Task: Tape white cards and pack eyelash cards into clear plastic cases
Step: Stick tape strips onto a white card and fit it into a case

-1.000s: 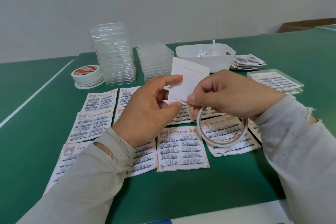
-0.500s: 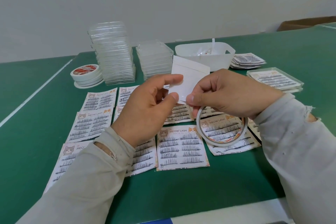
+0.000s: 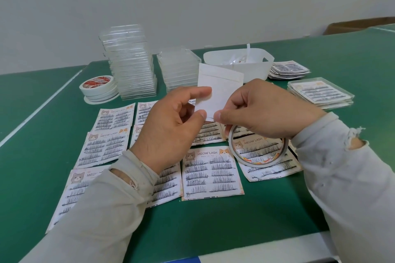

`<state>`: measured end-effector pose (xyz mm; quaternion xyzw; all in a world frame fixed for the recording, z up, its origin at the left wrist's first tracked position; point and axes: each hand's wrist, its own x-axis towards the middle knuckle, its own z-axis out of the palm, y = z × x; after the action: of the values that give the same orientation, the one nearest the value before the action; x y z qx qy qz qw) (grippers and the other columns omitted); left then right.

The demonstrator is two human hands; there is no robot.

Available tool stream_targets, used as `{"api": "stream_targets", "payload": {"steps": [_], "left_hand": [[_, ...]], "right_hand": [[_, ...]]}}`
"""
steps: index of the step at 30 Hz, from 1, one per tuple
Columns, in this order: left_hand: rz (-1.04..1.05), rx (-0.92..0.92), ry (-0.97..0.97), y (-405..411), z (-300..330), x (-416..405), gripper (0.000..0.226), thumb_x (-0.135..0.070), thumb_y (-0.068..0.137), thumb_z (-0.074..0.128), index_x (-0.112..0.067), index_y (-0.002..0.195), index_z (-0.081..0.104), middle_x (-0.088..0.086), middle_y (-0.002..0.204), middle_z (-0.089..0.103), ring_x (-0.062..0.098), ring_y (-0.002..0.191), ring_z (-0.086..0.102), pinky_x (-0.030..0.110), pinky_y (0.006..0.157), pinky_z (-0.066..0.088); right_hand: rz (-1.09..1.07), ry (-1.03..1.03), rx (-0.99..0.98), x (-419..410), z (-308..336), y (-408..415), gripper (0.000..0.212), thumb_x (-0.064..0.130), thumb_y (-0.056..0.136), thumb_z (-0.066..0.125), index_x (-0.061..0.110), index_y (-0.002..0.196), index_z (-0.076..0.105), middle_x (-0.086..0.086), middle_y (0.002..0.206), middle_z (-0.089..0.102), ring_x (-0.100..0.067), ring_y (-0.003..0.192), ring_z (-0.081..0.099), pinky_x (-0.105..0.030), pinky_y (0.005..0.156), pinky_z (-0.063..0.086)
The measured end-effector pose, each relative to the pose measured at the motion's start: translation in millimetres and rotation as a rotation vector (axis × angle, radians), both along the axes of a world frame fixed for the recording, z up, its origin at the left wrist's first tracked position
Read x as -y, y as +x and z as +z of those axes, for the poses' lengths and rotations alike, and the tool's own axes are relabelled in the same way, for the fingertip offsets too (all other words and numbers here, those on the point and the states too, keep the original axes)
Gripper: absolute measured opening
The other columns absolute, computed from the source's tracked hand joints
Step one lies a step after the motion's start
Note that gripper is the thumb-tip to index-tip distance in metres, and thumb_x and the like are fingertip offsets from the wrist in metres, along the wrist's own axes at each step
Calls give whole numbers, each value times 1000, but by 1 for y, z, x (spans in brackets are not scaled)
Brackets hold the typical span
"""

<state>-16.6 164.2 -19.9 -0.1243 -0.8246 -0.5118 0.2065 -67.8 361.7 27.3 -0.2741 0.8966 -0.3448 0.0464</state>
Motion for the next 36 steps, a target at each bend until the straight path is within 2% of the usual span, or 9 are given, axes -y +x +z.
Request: {"api": "stream_targets", "payload": {"steps": [7,11,14,18,20,24,26,30,36], "left_hand": [[-20,-52,-13,2,0,-2,40,-7,95,56,-34,124,66,-4,124,66,17,87,69,41,85,60],[-29,-37,103,1,0,-2,38,-13,94,50,-36,118,69,-4,112,71,17,89,70,31,77,59],[-42,-17,124,-2,-3,-7,27,-19,90,63,-38,109,69,17,100,69,37,88,65,50,79,58],[-127,71,171,-3,-2,-9,31,-15,88,64,-36,110,71,-6,103,75,9,89,69,25,77,56],[-154,118,77,-2,-1,-9,33,-20,91,61,-41,114,71,-14,104,74,2,86,67,24,79,55],[-59,93,28,-4,-2,-6,37,-11,100,60,-43,117,68,-8,92,76,9,79,70,33,80,58],[-49,56,53,-3,1,-3,37,-10,99,59,-42,117,68,-11,87,76,8,77,69,25,78,57],[-40,16,50,-2,6,-3,35,-23,92,56,-44,119,66,-22,94,74,1,87,70,14,80,52],[-15,-18,35,0,5,-5,37,-25,92,56,-49,119,64,-21,103,74,4,94,70,23,87,54]], "right_hand": [[-70,20,-1,3,-2,-3,36,43,87,75,12,71,76,11,41,50,-4,34,42,-11,35,30],[-72,-8,-15,3,-3,-4,35,42,87,75,10,72,75,10,43,50,-3,34,40,-10,36,29],[-43,-6,-39,5,-4,-3,34,43,87,75,13,72,75,13,43,51,-2,36,42,-10,38,30],[-17,-3,-63,8,-6,-2,31,41,88,75,16,70,73,15,45,54,-3,39,45,-11,40,32],[-21,13,-77,8,-7,-3,28,39,87,76,17,69,72,16,45,54,-1,40,46,-11,41,34],[-29,-22,-73,8,-5,-3,27,38,87,78,18,69,74,15,44,54,-3,39,45,-10,41,33],[-29,-58,-60,6,-2,-1,22,40,85,78,21,73,77,17,48,60,-2,40,49,-9,41,34],[-47,-99,-64,8,1,3,19,42,84,79,25,76,78,16,55,66,-1,41,52,-10,40,36],[-116,-23,-134,12,2,10,23,50,83,76,28,76,74,7,60,70,-1,40,50,-12,41,34]]}}
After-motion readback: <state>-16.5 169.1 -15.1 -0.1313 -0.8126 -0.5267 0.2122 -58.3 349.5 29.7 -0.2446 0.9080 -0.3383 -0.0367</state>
